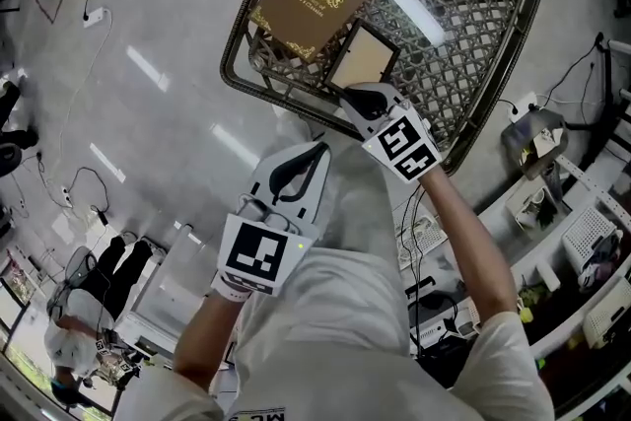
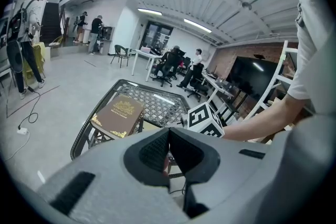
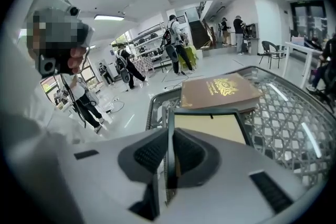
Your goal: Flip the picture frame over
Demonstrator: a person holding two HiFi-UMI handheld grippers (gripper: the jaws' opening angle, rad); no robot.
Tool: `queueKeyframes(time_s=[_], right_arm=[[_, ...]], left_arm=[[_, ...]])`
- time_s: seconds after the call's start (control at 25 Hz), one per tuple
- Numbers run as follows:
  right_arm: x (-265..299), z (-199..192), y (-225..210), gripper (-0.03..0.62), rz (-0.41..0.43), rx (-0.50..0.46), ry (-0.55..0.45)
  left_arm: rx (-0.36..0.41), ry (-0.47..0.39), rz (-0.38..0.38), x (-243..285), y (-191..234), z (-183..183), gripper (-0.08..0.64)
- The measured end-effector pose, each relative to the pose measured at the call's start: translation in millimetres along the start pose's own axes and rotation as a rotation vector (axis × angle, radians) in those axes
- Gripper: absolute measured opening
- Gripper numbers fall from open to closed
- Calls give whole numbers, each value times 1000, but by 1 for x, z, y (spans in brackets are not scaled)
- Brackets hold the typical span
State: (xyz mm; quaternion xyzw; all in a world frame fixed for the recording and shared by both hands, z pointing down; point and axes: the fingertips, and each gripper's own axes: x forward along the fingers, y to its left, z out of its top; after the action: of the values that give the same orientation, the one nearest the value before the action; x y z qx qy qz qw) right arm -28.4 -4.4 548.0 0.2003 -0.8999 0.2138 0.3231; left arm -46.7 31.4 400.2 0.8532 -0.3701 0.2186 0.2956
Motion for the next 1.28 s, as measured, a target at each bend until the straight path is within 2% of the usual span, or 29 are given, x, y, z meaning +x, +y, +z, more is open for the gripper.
queueKeyframes(time_s=[0.36, 0.56, 0.76, 0.96, 1.28], right_arm=[[-16, 19, 3, 55, 72, 163, -109], [-25, 27, 0, 55, 113, 300, -186], [-36, 41, -4, 54, 160, 448, -283], [-41, 56, -11, 54, 219, 602, -379], [-46, 73, -28, 54, 291, 831, -513]], left_arm=[[10, -2, -1, 1, -2, 2, 25], [10, 0, -1, 2, -3, 0, 25], [-21, -3, 8, -2, -6, 4, 26], [9, -5, 3, -2, -5, -1, 25], [-22, -3, 13, -3, -7, 1, 26]])
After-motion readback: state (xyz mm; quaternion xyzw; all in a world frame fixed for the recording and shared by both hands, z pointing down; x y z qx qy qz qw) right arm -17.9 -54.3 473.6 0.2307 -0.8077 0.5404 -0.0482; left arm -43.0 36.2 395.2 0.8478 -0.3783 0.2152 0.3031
